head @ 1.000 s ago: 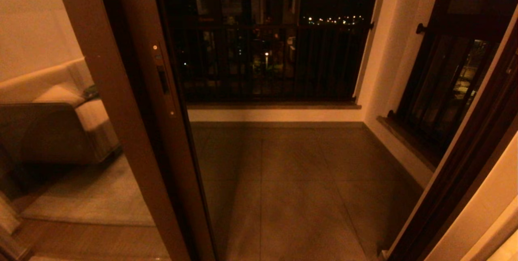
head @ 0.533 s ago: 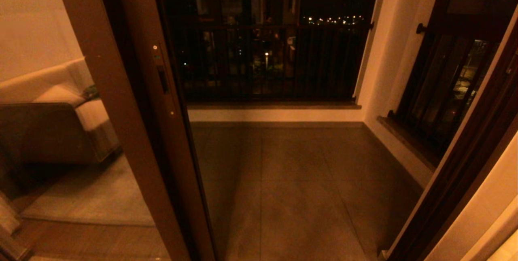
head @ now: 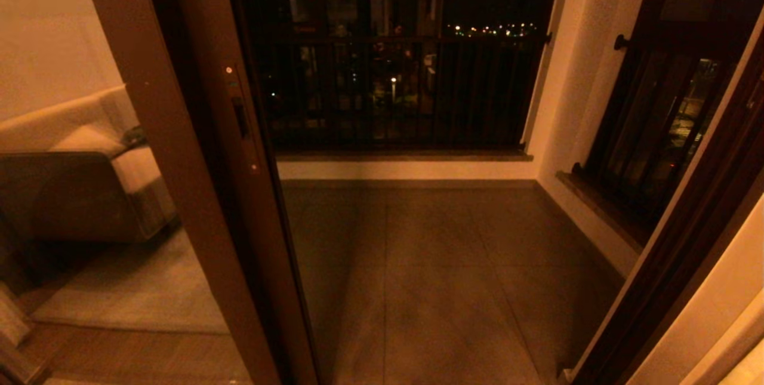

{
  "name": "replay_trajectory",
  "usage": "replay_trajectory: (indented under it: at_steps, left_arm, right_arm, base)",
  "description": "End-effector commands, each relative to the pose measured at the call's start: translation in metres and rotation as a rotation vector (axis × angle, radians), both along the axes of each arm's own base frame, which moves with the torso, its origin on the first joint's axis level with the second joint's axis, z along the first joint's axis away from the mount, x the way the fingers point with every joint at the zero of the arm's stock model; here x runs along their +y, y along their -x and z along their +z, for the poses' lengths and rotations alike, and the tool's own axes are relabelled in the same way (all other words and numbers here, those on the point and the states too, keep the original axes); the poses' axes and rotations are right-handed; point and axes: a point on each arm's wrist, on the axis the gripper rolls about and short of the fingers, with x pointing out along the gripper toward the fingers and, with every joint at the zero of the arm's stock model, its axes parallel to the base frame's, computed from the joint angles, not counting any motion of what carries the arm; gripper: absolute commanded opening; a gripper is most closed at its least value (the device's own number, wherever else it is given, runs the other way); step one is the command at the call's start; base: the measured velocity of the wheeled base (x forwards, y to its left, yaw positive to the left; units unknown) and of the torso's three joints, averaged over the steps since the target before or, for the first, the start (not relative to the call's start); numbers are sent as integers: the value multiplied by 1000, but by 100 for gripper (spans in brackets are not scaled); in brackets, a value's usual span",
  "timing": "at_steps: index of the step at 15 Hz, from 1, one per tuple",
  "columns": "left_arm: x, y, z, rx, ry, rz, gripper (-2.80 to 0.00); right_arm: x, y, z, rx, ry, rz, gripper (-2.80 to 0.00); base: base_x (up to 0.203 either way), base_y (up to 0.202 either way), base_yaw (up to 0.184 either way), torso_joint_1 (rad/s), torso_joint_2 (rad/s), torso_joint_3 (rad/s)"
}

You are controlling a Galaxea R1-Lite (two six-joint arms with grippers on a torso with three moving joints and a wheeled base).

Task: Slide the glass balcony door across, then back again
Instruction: Close the slid door

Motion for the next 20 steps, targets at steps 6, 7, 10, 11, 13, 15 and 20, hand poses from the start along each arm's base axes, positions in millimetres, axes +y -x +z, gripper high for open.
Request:
replay_trajectory:
  at_steps: [6,7,10,11,13,15,20]
  left_arm:
    - [-4,-72,106,263,-11,-165,-280]
    - [-4,-89,122,280,-11,-190,-280]
    - [-9,-150,160,345,-6,-263,-280]
    - [-13,-169,174,359,3,-291,-280]
    - [-29,-206,192,433,40,-338,-280]
    - [-49,-248,195,517,54,-269,-280]
    - [-106,-321,179,689,57,-62,-280]
  right_arm:
    - [0,0,0,2,-1,0,-280]
    - [0,0,0,0,-1,0,-280]
    - [0,0,0,0,-1,0,-280]
    - [0,0,0,0,-1,0,-280]
    - [0,0,0,0,-1,0,-280]
    - [0,0,0,1,-1,0,-280]
    - [0,0,0,0,-1,0,-280]
  base:
    - [0,0,0,0,0,0]
    - [0,0,0,0,0,0]
    - [0,0,0,0,0,0]
    - [0,0,0,0,0,0]
    - [0,0,0,0,0,0]
    - [0,0,0,0,0,0]
    - [0,0,0,0,0,0]
